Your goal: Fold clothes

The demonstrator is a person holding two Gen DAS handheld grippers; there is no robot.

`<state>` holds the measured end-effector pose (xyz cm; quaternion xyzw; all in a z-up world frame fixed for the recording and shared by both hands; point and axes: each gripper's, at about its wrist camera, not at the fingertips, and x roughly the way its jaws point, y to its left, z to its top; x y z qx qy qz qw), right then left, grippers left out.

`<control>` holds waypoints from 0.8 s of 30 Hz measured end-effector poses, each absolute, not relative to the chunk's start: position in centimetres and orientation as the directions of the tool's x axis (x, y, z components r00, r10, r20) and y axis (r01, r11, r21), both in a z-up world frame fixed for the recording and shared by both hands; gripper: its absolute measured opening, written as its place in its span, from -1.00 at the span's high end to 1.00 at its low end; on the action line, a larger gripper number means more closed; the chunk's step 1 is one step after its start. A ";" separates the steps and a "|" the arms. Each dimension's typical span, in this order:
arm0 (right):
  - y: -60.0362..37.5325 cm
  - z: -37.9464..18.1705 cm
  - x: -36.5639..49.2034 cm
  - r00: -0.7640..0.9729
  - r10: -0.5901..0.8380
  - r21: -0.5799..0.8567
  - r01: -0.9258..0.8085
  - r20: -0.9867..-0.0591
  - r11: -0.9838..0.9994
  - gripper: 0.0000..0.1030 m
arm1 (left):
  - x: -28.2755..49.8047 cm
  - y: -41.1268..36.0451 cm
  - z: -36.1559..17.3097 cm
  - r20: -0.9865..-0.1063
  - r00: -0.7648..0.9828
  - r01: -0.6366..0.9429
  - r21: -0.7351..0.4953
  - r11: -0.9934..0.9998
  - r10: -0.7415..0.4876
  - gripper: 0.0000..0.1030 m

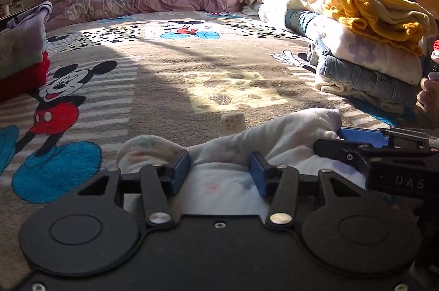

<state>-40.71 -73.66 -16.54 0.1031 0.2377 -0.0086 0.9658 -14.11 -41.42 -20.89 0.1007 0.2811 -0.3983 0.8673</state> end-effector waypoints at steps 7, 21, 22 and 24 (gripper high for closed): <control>-74.7 -15.6 -42.6 0.908 0.041 0.262 0.077 -0.418 0.962 0.06 | -14.0 -41.6 -19.5 -0.605 0.501 0.764 -0.028 0.645 -0.619 0.06; -84.1 -19.7 -47.3 0.917 0.248 0.852 0.154 -0.312 0.500 -0.70 | -10.7 -31.7 -18.1 -0.592 0.415 0.387 -0.573 0.723 -0.691 -0.44; -83.7 -19.8 -46.8 0.909 0.261 0.846 0.156 -0.326 0.510 -0.71 | -10.7 -31.4 -18.5 -0.594 0.404 0.359 -0.596 0.718 -0.695 -0.44; -82.7 -19.9 -45.8 0.890 0.286 0.830 0.160 -0.356 0.534 -0.72 | -10.8 -30.9 -19.7 -0.593 0.370 0.293 -0.656 0.696 -0.715 -0.44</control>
